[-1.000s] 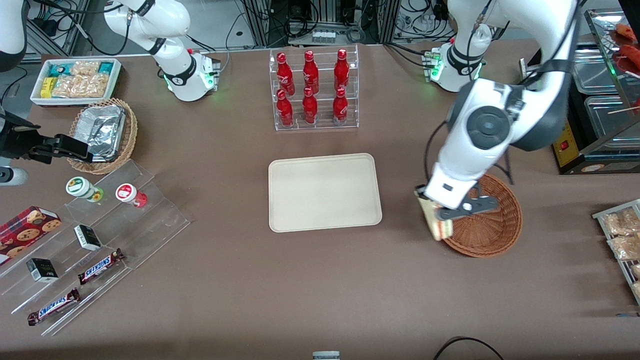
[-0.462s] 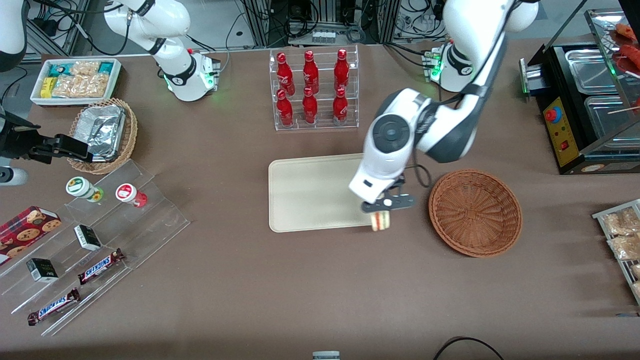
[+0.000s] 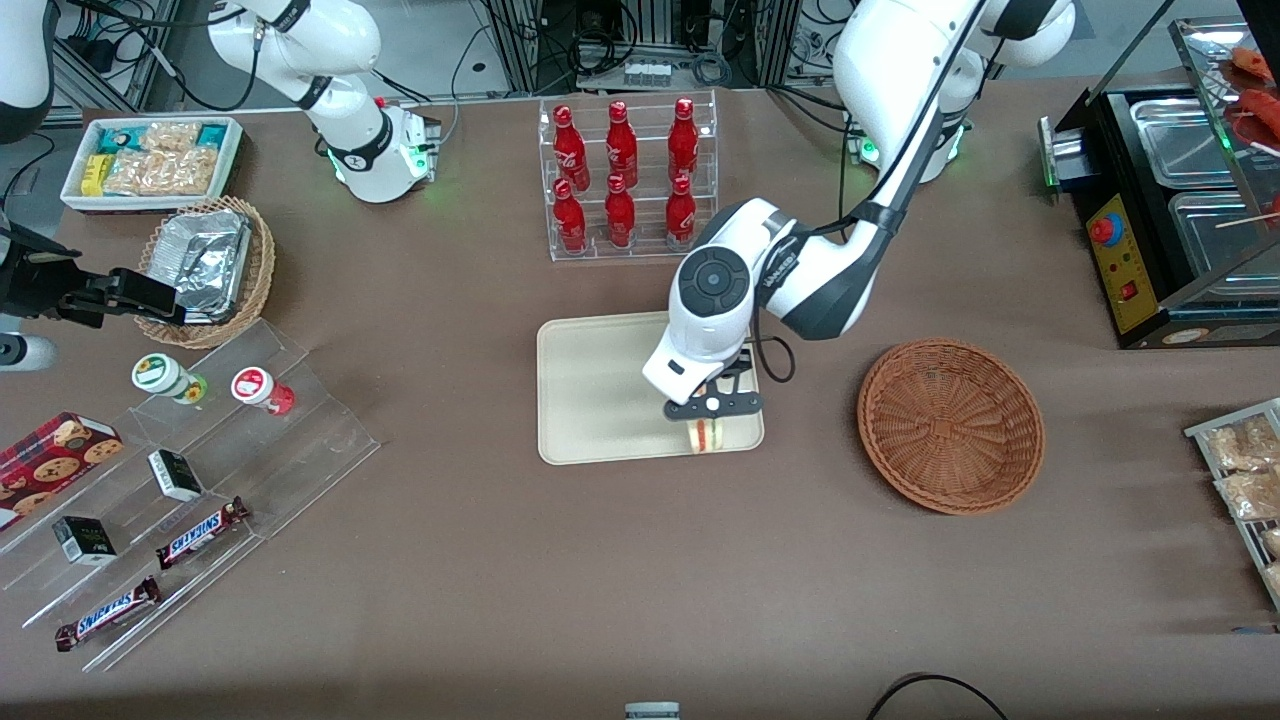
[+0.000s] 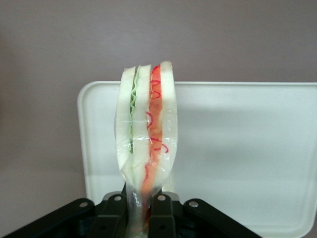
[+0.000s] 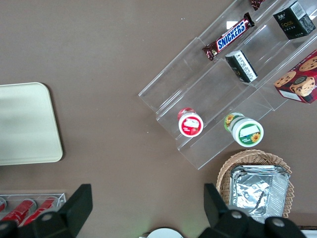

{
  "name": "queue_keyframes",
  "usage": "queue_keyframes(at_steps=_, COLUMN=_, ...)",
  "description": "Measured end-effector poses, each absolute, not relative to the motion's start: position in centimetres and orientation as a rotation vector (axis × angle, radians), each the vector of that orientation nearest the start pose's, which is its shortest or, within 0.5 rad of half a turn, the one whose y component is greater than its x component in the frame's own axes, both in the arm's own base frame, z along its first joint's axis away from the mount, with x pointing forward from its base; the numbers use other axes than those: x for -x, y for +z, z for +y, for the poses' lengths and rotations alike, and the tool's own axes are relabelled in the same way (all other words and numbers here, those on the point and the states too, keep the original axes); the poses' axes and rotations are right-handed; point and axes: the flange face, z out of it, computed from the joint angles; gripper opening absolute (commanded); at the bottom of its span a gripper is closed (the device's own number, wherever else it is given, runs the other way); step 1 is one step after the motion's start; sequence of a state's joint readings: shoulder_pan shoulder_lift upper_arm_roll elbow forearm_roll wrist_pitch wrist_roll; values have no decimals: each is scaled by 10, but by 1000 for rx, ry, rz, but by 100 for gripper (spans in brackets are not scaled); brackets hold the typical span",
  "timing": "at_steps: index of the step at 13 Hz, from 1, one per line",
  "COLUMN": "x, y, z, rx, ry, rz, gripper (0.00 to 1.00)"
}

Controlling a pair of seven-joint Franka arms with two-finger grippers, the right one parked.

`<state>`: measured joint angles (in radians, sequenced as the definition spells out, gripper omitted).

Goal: Place sandwich from basket to tray
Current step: 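Lower the held sandwich onto the tray's centre with the left gripper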

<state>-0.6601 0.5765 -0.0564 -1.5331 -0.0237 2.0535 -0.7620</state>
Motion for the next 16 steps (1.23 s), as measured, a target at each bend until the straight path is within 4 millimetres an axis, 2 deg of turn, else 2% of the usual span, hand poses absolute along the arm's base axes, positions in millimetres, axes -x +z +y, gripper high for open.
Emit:
queue_keyframes(at_steps=4, x=-504, y=291, z=-486, rx=3164, ry=137, rz=-25, gripper=0)
queue_keyframes(at_steps=9, x=-492, y=268, z=-501, rx=3169, ry=175, rz=13, gripper=0)
queue_keyframes(at_steps=13, x=-475, y=261, z=-518, rx=3171, ry=205, rz=38, gripper=0)
queue_keyframes(at_steps=16, x=-465, y=250, z=-525, rx=3156, ry=224, rz=-7, gripper=0)
